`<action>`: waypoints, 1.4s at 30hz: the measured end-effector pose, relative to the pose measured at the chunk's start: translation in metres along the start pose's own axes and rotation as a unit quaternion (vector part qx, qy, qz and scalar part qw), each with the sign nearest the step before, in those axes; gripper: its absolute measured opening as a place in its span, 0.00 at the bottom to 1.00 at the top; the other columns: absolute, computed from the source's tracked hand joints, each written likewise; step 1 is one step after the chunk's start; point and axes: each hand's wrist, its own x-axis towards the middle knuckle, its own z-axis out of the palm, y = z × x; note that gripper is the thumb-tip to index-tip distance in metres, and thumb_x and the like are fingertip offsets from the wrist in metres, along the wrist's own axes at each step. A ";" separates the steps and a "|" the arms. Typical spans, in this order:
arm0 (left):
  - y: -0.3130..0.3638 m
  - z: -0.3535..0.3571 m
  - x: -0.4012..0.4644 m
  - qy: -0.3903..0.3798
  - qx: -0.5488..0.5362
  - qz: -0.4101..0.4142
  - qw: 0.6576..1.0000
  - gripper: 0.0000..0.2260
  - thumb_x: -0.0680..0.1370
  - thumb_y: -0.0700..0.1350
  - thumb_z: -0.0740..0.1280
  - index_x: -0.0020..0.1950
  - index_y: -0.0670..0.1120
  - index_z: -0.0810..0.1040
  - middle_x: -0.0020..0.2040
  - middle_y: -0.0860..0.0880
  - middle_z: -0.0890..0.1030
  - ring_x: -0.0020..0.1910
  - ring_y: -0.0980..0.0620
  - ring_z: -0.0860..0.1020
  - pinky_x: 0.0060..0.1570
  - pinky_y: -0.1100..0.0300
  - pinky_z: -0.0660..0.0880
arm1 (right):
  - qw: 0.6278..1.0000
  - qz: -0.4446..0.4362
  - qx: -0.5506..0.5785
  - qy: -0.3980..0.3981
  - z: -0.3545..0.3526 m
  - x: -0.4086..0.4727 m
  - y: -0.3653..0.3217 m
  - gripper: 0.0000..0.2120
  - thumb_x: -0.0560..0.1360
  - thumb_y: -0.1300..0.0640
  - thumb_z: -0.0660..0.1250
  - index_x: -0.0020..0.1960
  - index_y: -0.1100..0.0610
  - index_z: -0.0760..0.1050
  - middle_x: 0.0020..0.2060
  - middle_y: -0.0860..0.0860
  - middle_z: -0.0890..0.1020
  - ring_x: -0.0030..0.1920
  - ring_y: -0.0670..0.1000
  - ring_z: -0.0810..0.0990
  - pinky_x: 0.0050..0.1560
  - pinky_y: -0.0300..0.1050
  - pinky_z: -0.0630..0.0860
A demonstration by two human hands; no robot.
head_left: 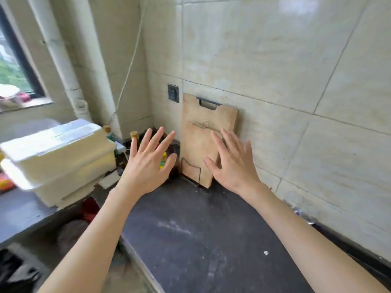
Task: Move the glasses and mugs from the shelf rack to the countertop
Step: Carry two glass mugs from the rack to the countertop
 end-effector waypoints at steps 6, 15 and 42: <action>-0.109 -0.095 -0.149 0.028 0.033 -0.135 0.990 0.25 0.77 0.58 0.50 0.74 0.61 0.49 0.78 0.52 0.50 0.76 0.49 0.42 0.73 0.44 0.40 | 0.988 -0.142 0.064 -0.011 0.041 -0.025 -0.186 0.31 0.75 0.39 0.53 0.75 0.48 0.50 0.76 0.52 0.55 0.75 0.54 0.52 0.71 0.64 0.49; -0.230 -0.245 -0.407 0.059 0.103 -0.342 0.932 0.24 0.79 0.55 0.51 0.74 0.59 0.50 0.78 0.50 0.51 0.76 0.49 0.43 0.72 0.49 0.41 | 0.926 -0.318 0.183 -0.084 0.077 -0.130 -0.454 0.31 0.76 0.42 0.56 0.75 0.49 0.51 0.76 0.51 0.56 0.75 0.53 0.52 0.72 0.64 0.47; -0.517 -0.528 -0.622 0.124 0.249 -0.558 0.782 0.25 0.79 0.57 0.51 0.75 0.55 0.52 0.78 0.51 0.52 0.76 0.51 0.46 0.73 0.45 0.48 | 0.770 -0.565 0.264 -0.130 0.153 -0.134 -0.991 0.31 0.76 0.40 0.55 0.74 0.47 0.50 0.75 0.51 0.56 0.75 0.54 0.52 0.72 0.61 0.47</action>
